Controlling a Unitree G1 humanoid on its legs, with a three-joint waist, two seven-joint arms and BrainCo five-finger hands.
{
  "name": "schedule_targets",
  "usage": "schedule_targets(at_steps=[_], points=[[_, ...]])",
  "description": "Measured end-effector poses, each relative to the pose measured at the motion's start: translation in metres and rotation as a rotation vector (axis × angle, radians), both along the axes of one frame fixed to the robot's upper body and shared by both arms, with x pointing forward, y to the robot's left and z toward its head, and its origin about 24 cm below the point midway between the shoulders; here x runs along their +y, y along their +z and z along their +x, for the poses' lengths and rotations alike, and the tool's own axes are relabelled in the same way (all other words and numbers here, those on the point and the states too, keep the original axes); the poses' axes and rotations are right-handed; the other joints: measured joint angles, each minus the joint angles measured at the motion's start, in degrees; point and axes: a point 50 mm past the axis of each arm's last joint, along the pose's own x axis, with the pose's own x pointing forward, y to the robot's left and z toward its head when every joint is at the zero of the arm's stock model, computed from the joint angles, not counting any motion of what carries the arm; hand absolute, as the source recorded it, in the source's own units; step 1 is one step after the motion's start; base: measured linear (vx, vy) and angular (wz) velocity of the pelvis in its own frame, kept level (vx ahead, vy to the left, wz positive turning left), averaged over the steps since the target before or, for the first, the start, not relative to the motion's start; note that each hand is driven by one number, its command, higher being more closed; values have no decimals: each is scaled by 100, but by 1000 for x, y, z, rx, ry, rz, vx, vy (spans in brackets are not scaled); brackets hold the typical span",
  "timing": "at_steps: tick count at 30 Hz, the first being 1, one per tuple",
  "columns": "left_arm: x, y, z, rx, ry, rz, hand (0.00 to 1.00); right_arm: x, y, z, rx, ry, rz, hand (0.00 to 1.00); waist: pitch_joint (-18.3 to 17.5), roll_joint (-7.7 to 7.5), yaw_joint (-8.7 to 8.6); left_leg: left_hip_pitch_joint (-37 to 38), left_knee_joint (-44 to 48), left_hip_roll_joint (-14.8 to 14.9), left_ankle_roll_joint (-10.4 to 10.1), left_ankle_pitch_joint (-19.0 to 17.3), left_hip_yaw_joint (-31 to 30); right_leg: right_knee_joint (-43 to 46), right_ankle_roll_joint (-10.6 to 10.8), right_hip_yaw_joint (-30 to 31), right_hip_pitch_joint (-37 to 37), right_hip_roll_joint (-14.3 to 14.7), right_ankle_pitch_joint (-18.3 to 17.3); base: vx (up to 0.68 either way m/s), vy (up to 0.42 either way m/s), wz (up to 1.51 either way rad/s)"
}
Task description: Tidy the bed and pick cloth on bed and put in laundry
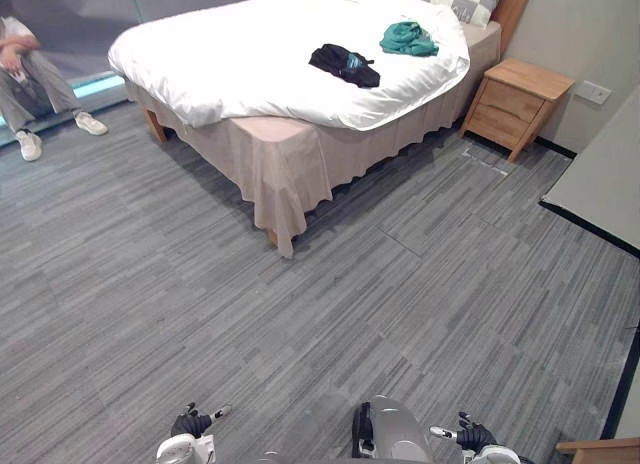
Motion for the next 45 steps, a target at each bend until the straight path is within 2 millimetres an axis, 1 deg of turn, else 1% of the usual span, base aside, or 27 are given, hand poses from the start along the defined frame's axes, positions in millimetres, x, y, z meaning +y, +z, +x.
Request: schedule_targets(at_steps=[1, 2, 3, 4, 5, 7, 8, 10, 12, 16, 17, 18, 19, 20, 21, 22, 24, 25, 28, 31, 32, 35, 36, 37, 39, 40, 45], points=[[0, 1, 1, -12, 9, -2, 0, -1, 0, -1, -3, -8, -2, 0, -35, 26, 6, -8, 83, 42, 198, 121, -61, 170, -169, -25, -63, 45, -169, 593, -431, -10], [0, 2, 4, -33, 24, -6, 0, 0, 1, 4, -17, -18, 4, 0, -21, -7, 67, -255, 720, 169, -3, 594, -171, 277, -357, -3, -49, 152, -345, 411, -305, -30], [0, 2, 2, -31, 25, -16, 0, 0, 2, 8, -27, -14, 6, 0, -20, -4, 74, -544, 1350, 299, -102, 920, -264, 204, -372, -7, 89, 244, -419, 512, -390, -30], [-2, 0, -2, -26, 38, -25, 0, 1, 2, 7, -28, -11, 9, 0, -10, 9, 67, -981, 2417, 490, -32, 1544, -495, 22, -481, -40, 435, 381, -564, 549, -350, -6], [-4, -1, -5, -22, 41, -30, 0, 2, 1, 6, -26, -6, 8, 0, 25, 1, 62, -1351, 3317, 636, -75, 1728, -673, -185, -562, -54, 727, 499, -636, 668, -353, 1], [-5, -5, -21, 2, 46, -37, 0, 7, 0, 5, -23, 35, 2, 0, 58, -16, 112, -2361, 5274, 464, -337, 1328, -984, -829, -769, 22, 1688, 758, -737, 567, -237, -3], [-5, -5, -25, 6, 43, -42, 0, 8, 0, 5, -27, 43, 1, 0, 68, -40, 129, -2555, 5373, 355, -354, 1232, -969, -958, -813, 49, 1877, 786, -755, 453, -159, -24], [-11, -8, -33, 12, 47, -59, 0, 7, 1, 9, -49, 48, -8, 0, 103, -10, 290, -3138, 5002, 30, -275, 937, -623, -1316, -753, 164, 2396, 894, -797, 397, -107, -43], [-19, -11, -42, 20, 59, -91, 0, 8, 5, 20, -86, 59, -13, 0, 127, -15, 374, -3371, 3796, -227, -190, 873, -22, -1510, -699, 284, 2742, 887, -861, 497, -42, -42], [-29, -12, -42, 9, 73, -122, 0, 7, 10, 27, -117, 86, -34, 0, 123, -17, 420, -3408, 958, -727, -27, 1589, 649, -1490, -491, 481, 3325, 791, -1488, 534, 99, -23], [-29, -11, -40, 4, 62, -120, 0, 4, 11, 26, -112, 92, -43, 0, 93, 3, 420, -3397, 646, -752, 115, 1710, 773, -1302, -420, 504, 3402, 760, -1812, 548, 202, -4], [-27, -11, -39, 6, 62, -116, 0, 4, 10, 25, -107, 95, -44, 0, 58, -82, 426, -3390, 718, -839, 466, 1968, 790, -1124, -348, 514, 3422, 637, -2040, 584, 221, -6], [-23, -11, -42, 15, 70, -110, 0, 5, 9, 23, -95, 101, -41, 0, -99, -219, 418, -3376, 805, -1026, 775, 2046, 854, -800, -167, 519, 3364, 422, -2252, 488, 150, -9], [-16, -10, -42, 31, 67, -98, 0, 5, 8, 23, -80, 109, -39, 0, -204, -407, 410, -3331, 810, -1234, 976, 1851, 930, 370, 254, 409, 2843, 124, -2358, 722, 216, 7], [-12, -8, -31, 15, 37, -81, 0, 7, 7, 31, -84, 121, -32, 0, -175, -444, 351, -3090, 706, -1369, 1024, 1745, 859, 2195, 739, 299, 2035, -243, -2050, 590, 173, 23], [-11, -7, -28, 14, 14, -70, 0, 8, 7, 31, -80, 125, -28, 0, -152, -454, 319, -2914, 674, -1400, 1045, 1696, 837, 2539, 663, 237, 1915, -330, -2084, 694, 209, 39], [-8, -4, -21, -3, -37, -48, 0, 10, 6, 30, -78, 133, -26, 0, -85, -368, 322, -2153, 340, -1431, 979, 1609, 583, 2575, 517, 90, 1829, -439, -2162, 516, 100, 33], [-8, -2, -15, -35, -43, -44, 0, 9, 8, 32, -100, 135, -35, 0, -59, -202, 293, -1706, 8, -1348, 861, 1541, 308, 2093, 495, 15, 1691, -345, -2166, 453, 31, 37], [-8, 6, 10, -117, -47, -40, 0, 9, 5, 23, -89, 107, -23, 0, -84, -197, 251, -1432, -311, -1290, 677, 1459, -289, 424, 538, 283, 1211, -286, -1808, 408, -63, 97], [-7, 10, 19, -157, -18, -43, 0, 23, -4, 2, -46, 31, 41, 0, -82, -185, 259, -1456, 1, -1064, 369, 1064, -941, -977, 504, 1178, 935, -210, -728, 348, -208, 106], [-5, 10, 16, -155, -1, -42, 0, 26, -5, -1, -46, 4, 52, 0, -94, -198, 262, -1444, 125, -1013, 291, 951, -1010, -1050, 535, 1299, 929, -197, -559, 356, -297, 87], [8, 12, -1, -156, 68, -20, 0, 40, -9, -11, -36, -15, 119, 0, -320, -530, 348, -1440, 767, -891, -157, 364, -1249, -919, 446, 1244, 1040, -280, 221, 437, -420, 68], [12, 12, -4, -157, 88, -13, 0, 45, -11, -14, -26, -18, 137, 0, -400, -656, 377, -1431, 925, -868, -311, 201, -1239, -929, 480, 1089, 1172, -334, 18, 414, -474, 40], [-3, 7, -7, -157, 137, -66, 0, 28, -5, -3, -51, -10, 102, 0, -411, -297, 457, -1455, 1148, -410, -531, 206, -1081, -886, 309, 822, 1300, -15, -34, 416, -503, 37], [-21, 2, -8, -154, 147, -119, 0, 15, -1, 1, -61, -6, 68, 0, -486, -94, 434, -1395, 989, -224, -638, 406, -902, -963, 163, 610, 1420, 100, -205, 257, -333, 43], [-34, -1, -8, -150, 154, -153, 0, 11, 0, 2, -62, -6, 58, 0, -501, -28, 417, -1318, 765, -121, -660, 681, -752, -1029, 44, 389, 1525, 143, -281, 179, -237, 56], [-34, -4, -17, -105, 174, -145, 0, 19, -7, -7, -5, -21, 91, 0, -529, 1, 315, -1192, 22, -109, -509, 1444, 169, -1424, -77, -314, 1925, 106, -353, 86, -195, 80]])
